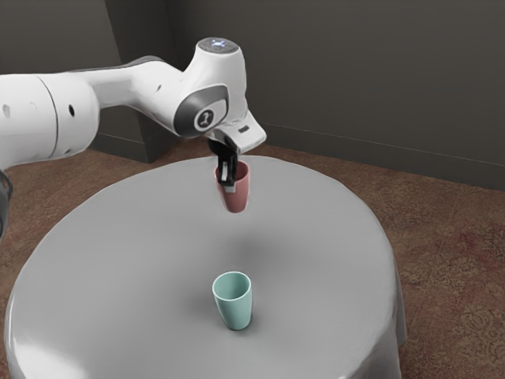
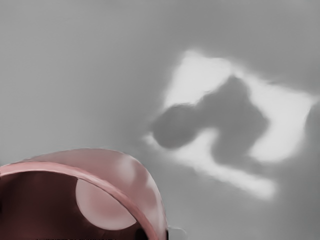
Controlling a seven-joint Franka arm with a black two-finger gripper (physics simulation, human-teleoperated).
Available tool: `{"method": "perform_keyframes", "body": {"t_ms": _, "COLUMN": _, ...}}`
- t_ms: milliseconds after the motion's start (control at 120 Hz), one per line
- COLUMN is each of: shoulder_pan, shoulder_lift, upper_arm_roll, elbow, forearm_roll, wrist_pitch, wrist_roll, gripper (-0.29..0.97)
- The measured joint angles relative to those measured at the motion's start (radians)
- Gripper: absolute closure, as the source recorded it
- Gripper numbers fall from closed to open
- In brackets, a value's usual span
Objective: Place the left cup onto the right cup
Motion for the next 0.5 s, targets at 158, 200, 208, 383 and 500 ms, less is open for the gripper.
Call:
{"method": "perform_keyframes", "body": {"t_ms": 158, "shoulder_pan": -0.041, "shoulder_lift": -0.027, "upper_arm_roll": -0.001, "elbow": -0.008, "forearm_roll": 0.013, "wrist_pitch": -0.012, "wrist_roll": -0.014, "gripper": 0.79}}
{"method": "perform_keyframes", "body": {"t_ms": 200, "shoulder_pan": -0.05, "shoulder_lift": -0.033, "upper_arm_roll": -0.001, "elbow": -0.012, "forearm_roll": 0.014, "wrist_pitch": -0.014, "wrist_roll": -0.018, "gripper": 0.79}}
{"method": "perform_keyframes", "body": {"t_ms": 208, "shoulder_pan": -0.051, "shoulder_lift": -0.034, "upper_arm_roll": -0.001, "elbow": -0.013, "forearm_roll": 0.015, "wrist_pitch": -0.014, "wrist_roll": -0.019, "gripper": 0.79}}
{"method": "perform_keyframes", "body": {"t_ms": 383, "shoulder_pan": -0.063, "shoulder_lift": -0.08, "upper_arm_roll": -0.002, "elbow": -0.057, "forearm_roll": 0.018, "wrist_pitch": -0.025, "wrist_roll": -0.039, "gripper": 0.79}}
{"method": "perform_keyframes", "body": {"t_ms": 500, "shoulder_pan": -0.072, "shoulder_lift": -0.105, "upper_arm_roll": -0.004, "elbow": -0.086, "forearm_roll": 0.016, "wrist_pitch": -0.031, "wrist_roll": -0.053, "gripper": 0.79}}
